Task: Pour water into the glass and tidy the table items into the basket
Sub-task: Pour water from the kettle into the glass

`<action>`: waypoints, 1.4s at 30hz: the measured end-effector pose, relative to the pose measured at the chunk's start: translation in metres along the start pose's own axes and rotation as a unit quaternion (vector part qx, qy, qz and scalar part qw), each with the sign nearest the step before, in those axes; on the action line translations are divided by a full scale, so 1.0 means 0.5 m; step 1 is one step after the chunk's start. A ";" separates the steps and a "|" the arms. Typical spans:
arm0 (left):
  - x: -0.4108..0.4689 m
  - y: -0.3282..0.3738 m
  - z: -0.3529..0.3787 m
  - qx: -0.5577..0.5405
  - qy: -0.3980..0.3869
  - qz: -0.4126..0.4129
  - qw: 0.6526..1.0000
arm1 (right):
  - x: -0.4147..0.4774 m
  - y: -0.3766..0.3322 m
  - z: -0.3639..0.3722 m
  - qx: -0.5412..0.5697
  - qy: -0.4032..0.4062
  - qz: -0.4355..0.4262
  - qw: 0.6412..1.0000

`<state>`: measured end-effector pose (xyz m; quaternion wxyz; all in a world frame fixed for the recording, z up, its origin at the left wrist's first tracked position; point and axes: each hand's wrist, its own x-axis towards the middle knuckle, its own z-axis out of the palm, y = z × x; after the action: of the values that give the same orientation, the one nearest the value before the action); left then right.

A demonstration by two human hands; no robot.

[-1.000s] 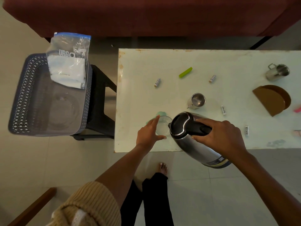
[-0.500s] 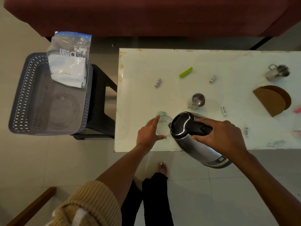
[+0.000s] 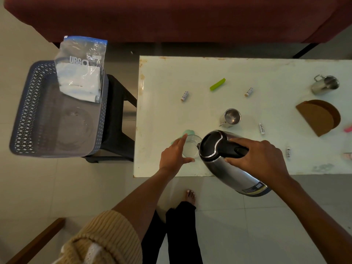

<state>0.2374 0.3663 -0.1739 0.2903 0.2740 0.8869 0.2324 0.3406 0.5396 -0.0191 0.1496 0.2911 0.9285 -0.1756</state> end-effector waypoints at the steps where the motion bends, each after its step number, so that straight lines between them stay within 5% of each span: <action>1: 0.000 0.000 0.000 -0.001 0.000 0.001 1.000 | 0.000 0.000 0.000 0.000 0.000 0.000 1.000; 42: -0.001 0.003 -0.003 -0.011 -0.002 0.000 1.000 | 0.001 -0.003 -0.006 -0.004 -0.003 -0.011 1.000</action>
<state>0.2375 0.3665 -0.1718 0.2953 0.2714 0.8837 0.2411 0.3387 0.5398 -0.0164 0.1510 0.2796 0.9320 -0.1745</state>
